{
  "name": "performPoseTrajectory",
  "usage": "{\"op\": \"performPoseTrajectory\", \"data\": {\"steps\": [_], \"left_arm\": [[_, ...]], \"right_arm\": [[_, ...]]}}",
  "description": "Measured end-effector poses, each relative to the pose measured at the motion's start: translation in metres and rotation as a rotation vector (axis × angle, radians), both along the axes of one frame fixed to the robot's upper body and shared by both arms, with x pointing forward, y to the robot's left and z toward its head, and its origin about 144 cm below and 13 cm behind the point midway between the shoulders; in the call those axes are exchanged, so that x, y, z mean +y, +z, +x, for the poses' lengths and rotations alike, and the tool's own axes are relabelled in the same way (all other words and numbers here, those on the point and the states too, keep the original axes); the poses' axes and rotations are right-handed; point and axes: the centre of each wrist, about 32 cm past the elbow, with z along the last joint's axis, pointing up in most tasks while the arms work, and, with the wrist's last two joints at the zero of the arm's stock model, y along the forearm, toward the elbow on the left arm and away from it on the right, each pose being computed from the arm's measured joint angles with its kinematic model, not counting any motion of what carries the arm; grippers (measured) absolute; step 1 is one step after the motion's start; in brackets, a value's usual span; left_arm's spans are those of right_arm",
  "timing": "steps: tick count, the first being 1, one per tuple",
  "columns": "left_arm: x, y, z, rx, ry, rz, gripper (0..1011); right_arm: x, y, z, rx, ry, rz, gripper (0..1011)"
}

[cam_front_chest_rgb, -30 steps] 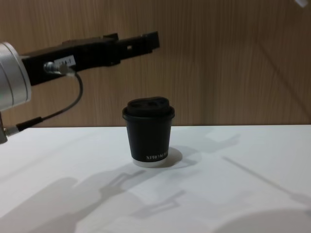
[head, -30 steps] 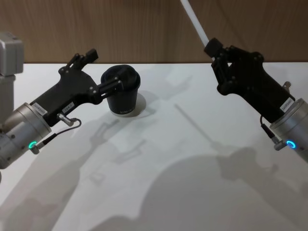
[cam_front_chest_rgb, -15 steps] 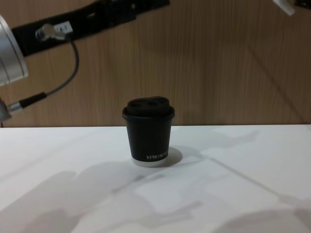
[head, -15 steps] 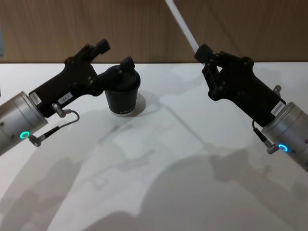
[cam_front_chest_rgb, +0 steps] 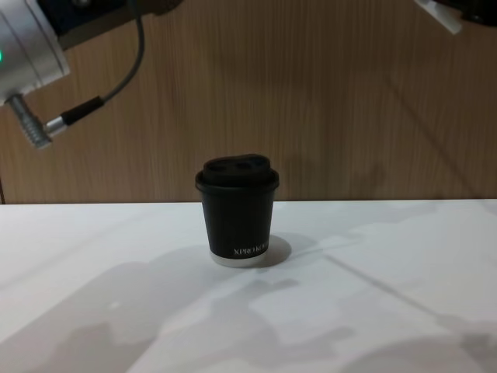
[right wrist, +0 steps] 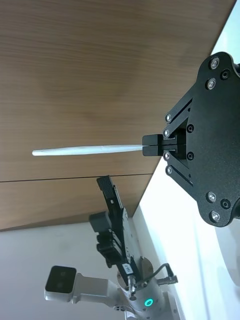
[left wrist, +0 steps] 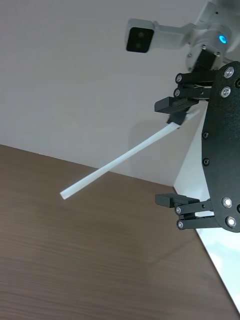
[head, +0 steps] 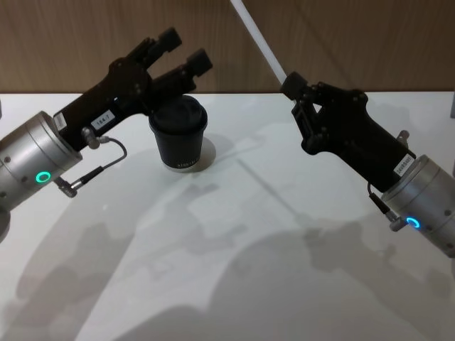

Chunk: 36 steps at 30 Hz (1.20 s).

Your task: Pick up the straw with one hand, pass it to the other hand, and insert it into the cup.

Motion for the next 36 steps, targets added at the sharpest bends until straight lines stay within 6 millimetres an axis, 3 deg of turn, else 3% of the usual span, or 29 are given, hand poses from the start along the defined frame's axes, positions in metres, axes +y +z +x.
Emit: {"op": "performPoseTrajectory", "data": {"steps": [36], "left_arm": [[-0.041, 0.011, 0.030, 0.172, -0.138, -0.146, 1003]], "right_arm": [[0.000, -0.002, -0.001, -0.020, 0.035, 0.002, 3]]}}
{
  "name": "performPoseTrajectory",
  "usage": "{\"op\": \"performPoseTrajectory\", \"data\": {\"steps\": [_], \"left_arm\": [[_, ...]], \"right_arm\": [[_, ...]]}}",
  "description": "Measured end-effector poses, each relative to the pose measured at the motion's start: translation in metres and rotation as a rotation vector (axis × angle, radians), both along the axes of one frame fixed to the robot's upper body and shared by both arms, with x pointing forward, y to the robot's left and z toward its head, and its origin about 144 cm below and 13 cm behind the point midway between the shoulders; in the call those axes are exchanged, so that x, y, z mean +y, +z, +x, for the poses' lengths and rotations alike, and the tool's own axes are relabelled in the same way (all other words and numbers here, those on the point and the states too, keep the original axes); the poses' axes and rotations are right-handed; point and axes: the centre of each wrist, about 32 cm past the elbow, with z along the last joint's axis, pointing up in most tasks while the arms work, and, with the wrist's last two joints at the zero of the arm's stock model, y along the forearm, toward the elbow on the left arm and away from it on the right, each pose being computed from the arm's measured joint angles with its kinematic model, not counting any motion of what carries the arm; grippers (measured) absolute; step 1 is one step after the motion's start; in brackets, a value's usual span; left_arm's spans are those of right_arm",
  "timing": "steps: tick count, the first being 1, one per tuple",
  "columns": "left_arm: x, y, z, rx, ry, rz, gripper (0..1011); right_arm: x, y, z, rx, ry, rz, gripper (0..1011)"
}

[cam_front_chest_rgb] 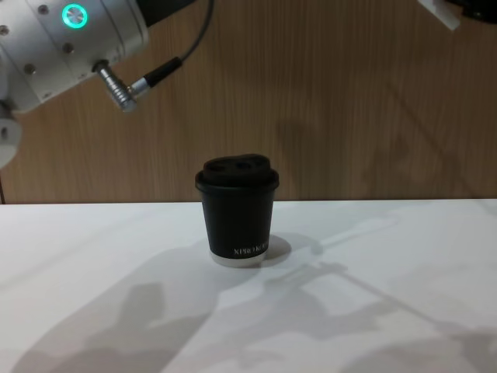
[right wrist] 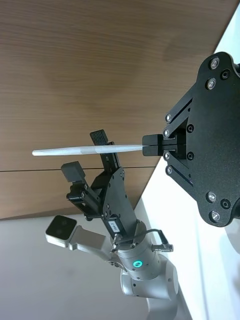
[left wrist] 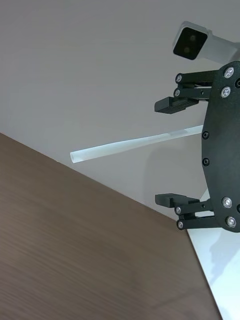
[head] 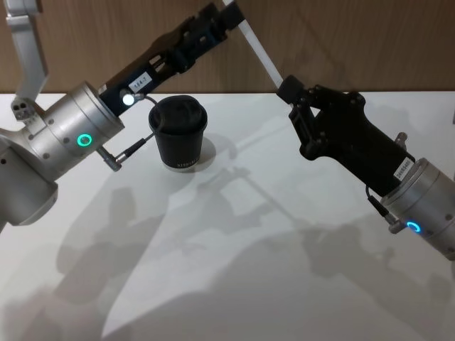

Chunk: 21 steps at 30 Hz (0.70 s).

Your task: Pick up the straw with one hand, pass it to the other hand, and insert it into the cup.

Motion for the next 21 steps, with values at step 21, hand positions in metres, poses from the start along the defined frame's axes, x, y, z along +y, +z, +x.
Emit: {"op": "performPoseTrajectory", "data": {"steps": [21], "left_arm": [[-0.014, 0.004, 0.008, 0.039, -0.051, -0.031, 986]], "right_arm": [[-0.003, -0.001, 0.003, 0.022, 0.002, -0.006, 3]]}}
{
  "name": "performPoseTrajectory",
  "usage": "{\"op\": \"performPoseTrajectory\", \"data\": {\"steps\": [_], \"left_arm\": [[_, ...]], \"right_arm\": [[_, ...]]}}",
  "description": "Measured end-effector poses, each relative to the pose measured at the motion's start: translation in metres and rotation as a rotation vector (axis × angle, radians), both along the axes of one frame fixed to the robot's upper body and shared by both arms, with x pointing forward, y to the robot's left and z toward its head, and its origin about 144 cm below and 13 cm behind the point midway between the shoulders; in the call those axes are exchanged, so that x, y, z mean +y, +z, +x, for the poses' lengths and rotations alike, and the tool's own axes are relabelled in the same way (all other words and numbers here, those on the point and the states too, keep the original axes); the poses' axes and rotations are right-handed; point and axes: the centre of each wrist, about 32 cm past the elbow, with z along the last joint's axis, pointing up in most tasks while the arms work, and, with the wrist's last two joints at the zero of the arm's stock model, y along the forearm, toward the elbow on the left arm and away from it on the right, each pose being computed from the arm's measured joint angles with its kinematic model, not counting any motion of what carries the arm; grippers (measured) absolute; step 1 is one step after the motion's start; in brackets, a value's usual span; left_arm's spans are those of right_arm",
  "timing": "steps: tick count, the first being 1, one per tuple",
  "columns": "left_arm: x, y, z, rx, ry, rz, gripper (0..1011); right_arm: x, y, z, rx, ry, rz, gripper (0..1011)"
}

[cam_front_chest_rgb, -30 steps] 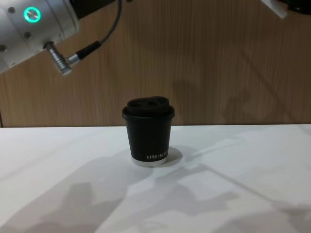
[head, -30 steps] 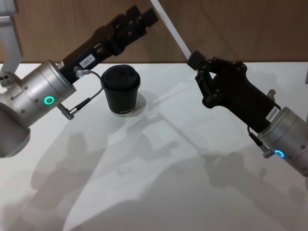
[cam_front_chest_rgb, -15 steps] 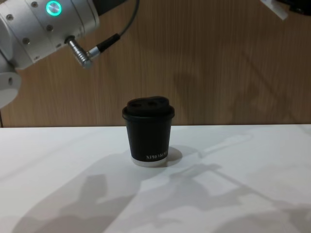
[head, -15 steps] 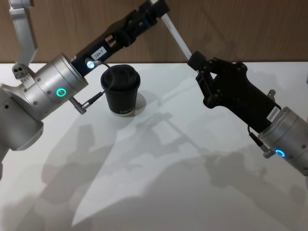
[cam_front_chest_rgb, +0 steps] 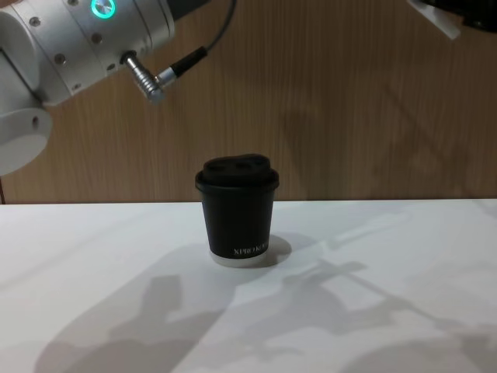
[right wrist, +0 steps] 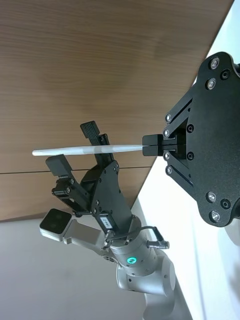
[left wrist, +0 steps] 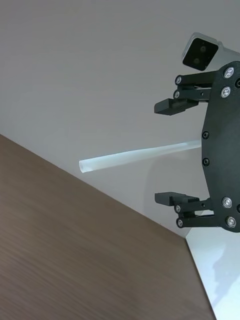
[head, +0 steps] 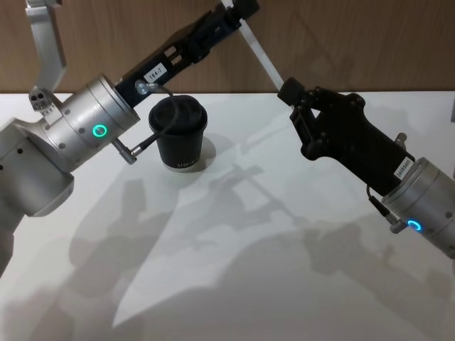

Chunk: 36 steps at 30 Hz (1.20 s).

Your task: Pick up the straw with one hand, pass it to the other hand, and insert it into the cup.

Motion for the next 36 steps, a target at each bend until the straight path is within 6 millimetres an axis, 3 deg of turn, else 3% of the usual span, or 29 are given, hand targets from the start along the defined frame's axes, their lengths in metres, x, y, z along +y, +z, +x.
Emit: {"op": "performPoseTrajectory", "data": {"steps": [9, 29, 32, 36], "left_arm": [[-0.0037, 0.0012, 0.0003, -0.001, -0.009, -0.001, 782], [-0.0063, 0.0036, -0.0010, -0.014, -0.011, -0.005, 110], [-0.0063, 0.0040, -0.0012, -0.015, -0.012, -0.004, 36], [-0.0064, 0.0048, -0.0018, -0.018, -0.014, -0.005, 11]], "right_arm": [[-0.0011, -0.0003, 0.0010, 0.006, -0.004, -0.002, 3], [-0.0017, -0.0007, 0.0017, 0.012, -0.007, -0.005, 3], [-0.0017, -0.0007, 0.0018, 0.013, -0.007, -0.005, 3], [-0.0018, -0.0007, 0.0019, 0.013, -0.008, -0.005, 3]]}}
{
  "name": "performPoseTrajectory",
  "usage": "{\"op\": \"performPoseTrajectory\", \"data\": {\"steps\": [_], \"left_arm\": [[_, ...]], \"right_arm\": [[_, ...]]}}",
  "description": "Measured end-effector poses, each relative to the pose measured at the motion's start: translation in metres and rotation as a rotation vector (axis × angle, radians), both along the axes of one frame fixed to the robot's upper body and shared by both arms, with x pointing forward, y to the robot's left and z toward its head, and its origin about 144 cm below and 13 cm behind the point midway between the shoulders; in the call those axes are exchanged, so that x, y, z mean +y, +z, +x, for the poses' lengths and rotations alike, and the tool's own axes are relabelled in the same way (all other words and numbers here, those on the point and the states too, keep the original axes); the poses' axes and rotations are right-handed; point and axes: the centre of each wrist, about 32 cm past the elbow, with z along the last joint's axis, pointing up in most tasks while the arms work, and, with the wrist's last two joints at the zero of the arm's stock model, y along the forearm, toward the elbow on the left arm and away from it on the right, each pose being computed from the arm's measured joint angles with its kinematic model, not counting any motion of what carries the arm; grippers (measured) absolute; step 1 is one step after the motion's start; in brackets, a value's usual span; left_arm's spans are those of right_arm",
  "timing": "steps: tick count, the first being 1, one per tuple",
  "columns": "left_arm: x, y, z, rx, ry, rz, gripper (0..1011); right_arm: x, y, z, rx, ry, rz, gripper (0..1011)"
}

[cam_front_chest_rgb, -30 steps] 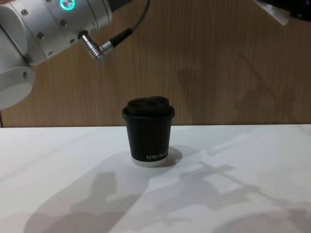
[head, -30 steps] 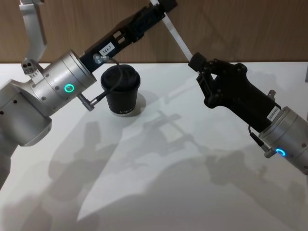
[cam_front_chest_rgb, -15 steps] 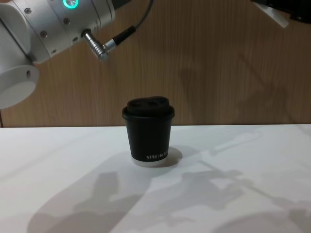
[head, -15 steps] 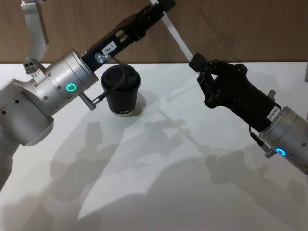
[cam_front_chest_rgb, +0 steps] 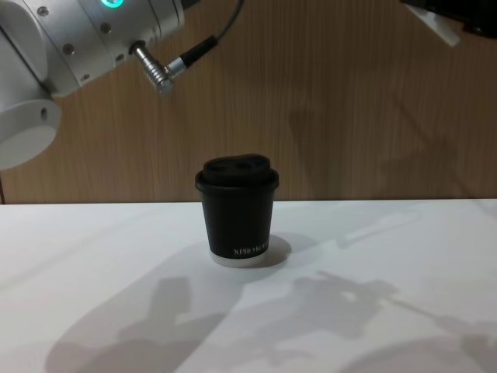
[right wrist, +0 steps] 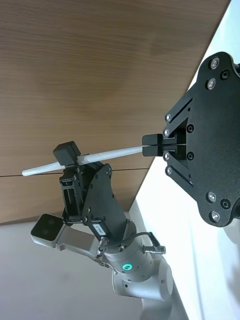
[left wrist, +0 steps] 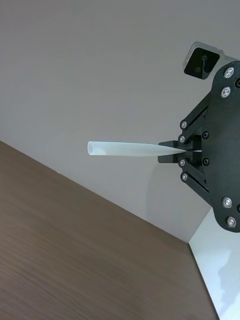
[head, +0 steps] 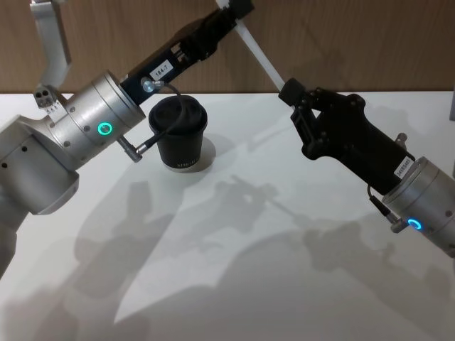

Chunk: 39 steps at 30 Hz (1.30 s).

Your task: Pick up the straw with one hand, pass it to the other hand, and insert it into the cup.

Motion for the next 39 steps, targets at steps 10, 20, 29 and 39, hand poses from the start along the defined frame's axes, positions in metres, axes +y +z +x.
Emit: {"op": "performPoseTrajectory", "data": {"steps": [10, 20, 29, 39], "left_arm": [[0.000, 0.001, -0.001, -0.002, 0.000, -0.008, 10], [0.003, 0.002, -0.005, -0.016, 0.034, 0.010, 10], [0.012, 0.005, -0.010, -0.058, 0.124, 0.088, 10], [0.024, 0.010, -0.016, -0.125, 0.257, 0.191, 10]], "right_arm": [[0.000, 0.000, 0.000, 0.001, -0.001, -0.001, 257], [0.000, 0.000, 0.000, 0.000, -0.001, -0.001, 574], [0.000, 0.000, 0.000, 0.000, -0.001, -0.001, 863], [0.000, 0.000, 0.000, 0.000, 0.000, -0.001, 1001]]}}
